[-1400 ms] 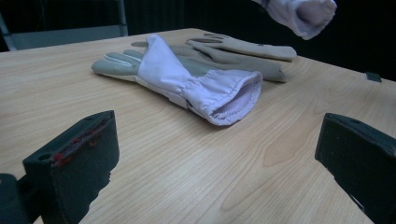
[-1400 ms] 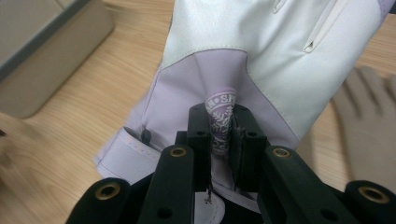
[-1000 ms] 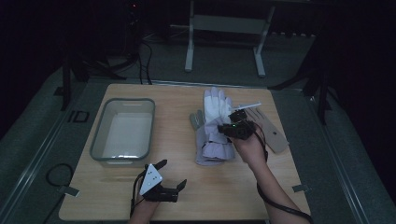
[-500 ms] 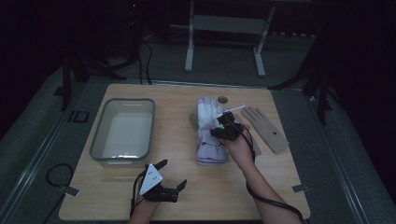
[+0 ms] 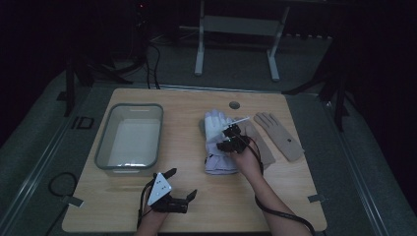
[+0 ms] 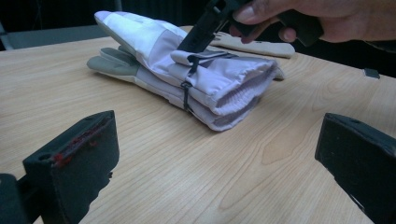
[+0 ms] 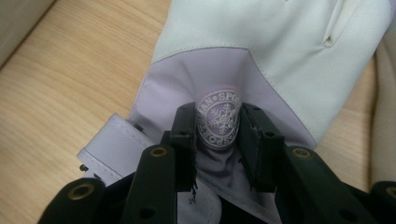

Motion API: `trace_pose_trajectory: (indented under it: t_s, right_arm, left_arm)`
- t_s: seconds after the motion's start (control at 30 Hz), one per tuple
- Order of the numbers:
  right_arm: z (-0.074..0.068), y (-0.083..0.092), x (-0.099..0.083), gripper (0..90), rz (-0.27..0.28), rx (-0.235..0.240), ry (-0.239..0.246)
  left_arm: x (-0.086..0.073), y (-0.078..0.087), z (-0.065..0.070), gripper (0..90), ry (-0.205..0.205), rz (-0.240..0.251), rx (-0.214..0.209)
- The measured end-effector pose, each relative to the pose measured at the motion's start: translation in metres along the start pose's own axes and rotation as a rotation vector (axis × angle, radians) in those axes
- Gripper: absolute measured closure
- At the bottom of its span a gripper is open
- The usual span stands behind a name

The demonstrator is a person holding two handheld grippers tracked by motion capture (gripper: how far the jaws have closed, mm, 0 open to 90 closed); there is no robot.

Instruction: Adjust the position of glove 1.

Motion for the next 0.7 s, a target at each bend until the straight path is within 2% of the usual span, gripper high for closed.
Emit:
trace_pose_trajectory:
  t_s: [0.13,0.23,0.33,0.47,0.7]
  right_arm:
    - [-0.004,0.004,-0.007,67.2,0.003,0.017,-0.017]
    - [-0.009,0.009,-0.012,66.4,0.005,0.008,-0.009]
    - [-0.013,0.012,-0.016,64.8,-0.001,-0.007,-0.027]
    - [-0.019,0.012,-0.014,63.1,0.001,-0.025,-0.046]
    - [-0.025,0.01,-0.01,59.2,0.01,-0.005,-0.068]
  left_arm:
    - [0.0,0.0,0.0,0.0,0.008,0.002,-0.004]
    - [0.0,0.0,0.0,0.0,0.009,0.002,-0.001]
    - [0.0,0.0,-0.001,0.0,0.009,-0.003,0.008]
    - [0.0,0.0,-0.001,0.0,0.006,-0.004,0.011]
    - [0.0,0.0,-0.001,0.0,0.007,-0.008,0.017]
Point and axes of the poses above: each handheld gripper's, and its own axes: y roughly backward along the jaws, x roughly out of its top, z roughly to its right, the point moved 9 cm from there along -y, roughly forward along the jaws, and after that the axes turned 14 degrees about -x, right-handed, at the moved point
